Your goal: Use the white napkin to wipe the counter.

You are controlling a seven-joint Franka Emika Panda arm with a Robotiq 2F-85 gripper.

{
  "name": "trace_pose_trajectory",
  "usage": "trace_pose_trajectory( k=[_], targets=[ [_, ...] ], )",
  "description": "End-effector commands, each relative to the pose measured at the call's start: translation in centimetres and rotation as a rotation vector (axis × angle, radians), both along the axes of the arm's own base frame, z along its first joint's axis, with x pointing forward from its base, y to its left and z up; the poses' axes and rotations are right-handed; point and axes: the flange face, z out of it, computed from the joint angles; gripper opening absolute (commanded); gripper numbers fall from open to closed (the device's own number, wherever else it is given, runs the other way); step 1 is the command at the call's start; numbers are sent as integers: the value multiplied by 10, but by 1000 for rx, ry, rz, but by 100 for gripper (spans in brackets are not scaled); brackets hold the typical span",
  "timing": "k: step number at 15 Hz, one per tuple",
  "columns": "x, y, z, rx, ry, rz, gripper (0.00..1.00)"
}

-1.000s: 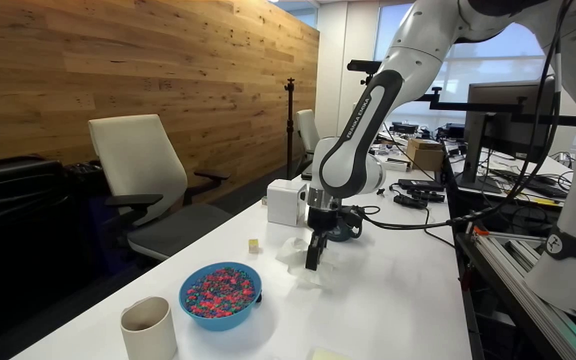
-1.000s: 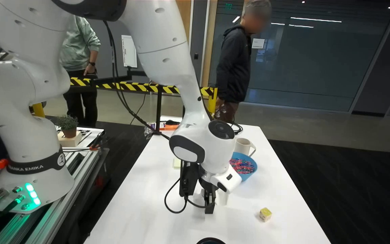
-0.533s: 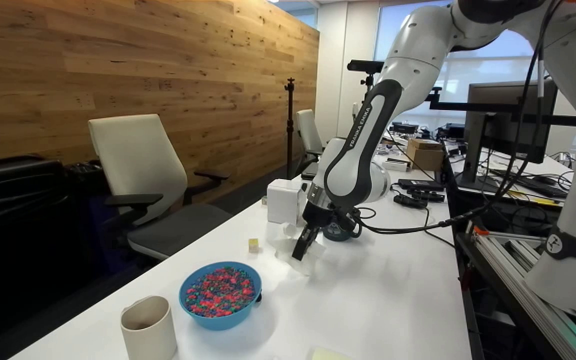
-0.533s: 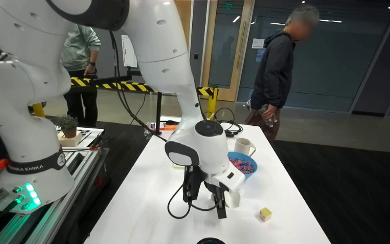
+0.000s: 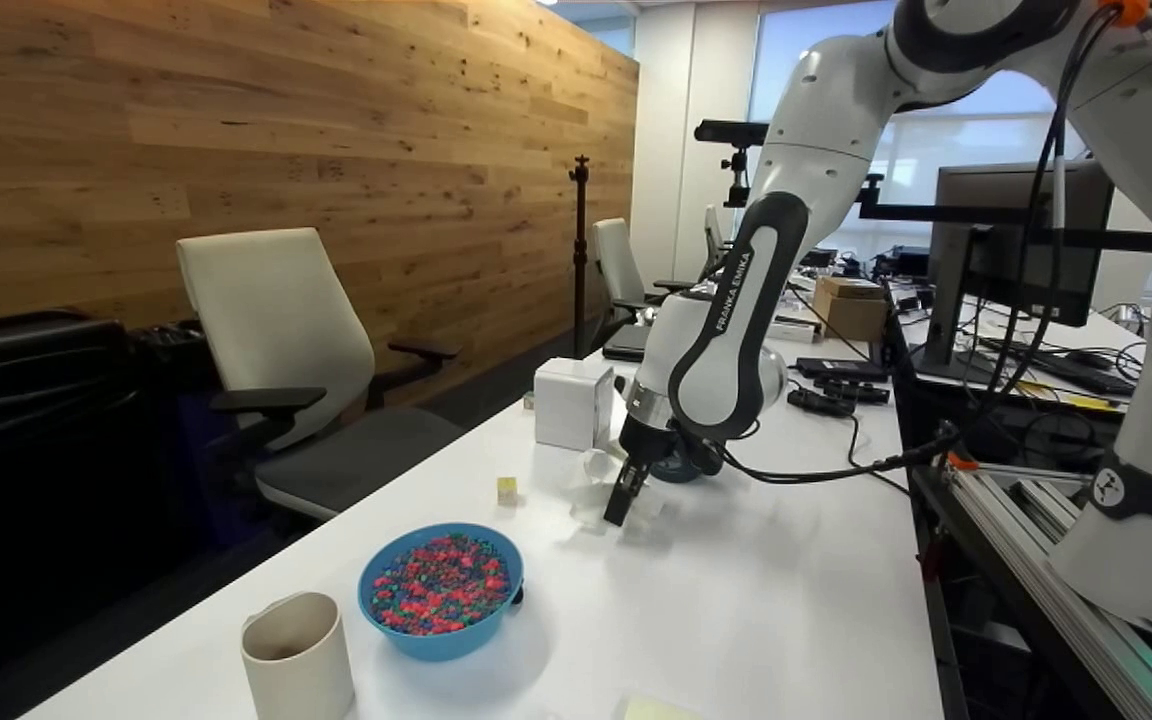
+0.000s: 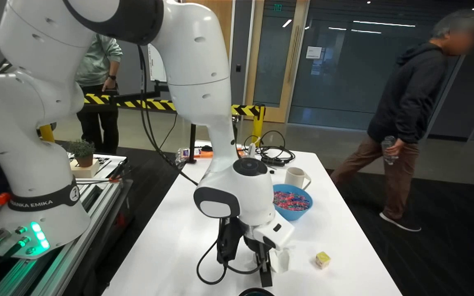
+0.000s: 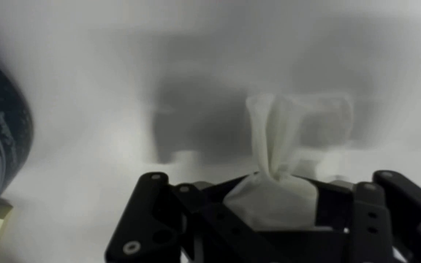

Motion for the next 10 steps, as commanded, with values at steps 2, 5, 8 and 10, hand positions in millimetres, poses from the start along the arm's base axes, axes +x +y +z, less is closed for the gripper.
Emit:
trace_pose_trajectory(
  k=[2,5,8,10],
  targets=[
    [-8,6,1,45,128,75,0],
    [-13,12,4,91,220,126,0],
    [-17,11,10,127,315,187,0],
    [-18,7,15,132,363,213,0]
  ],
)
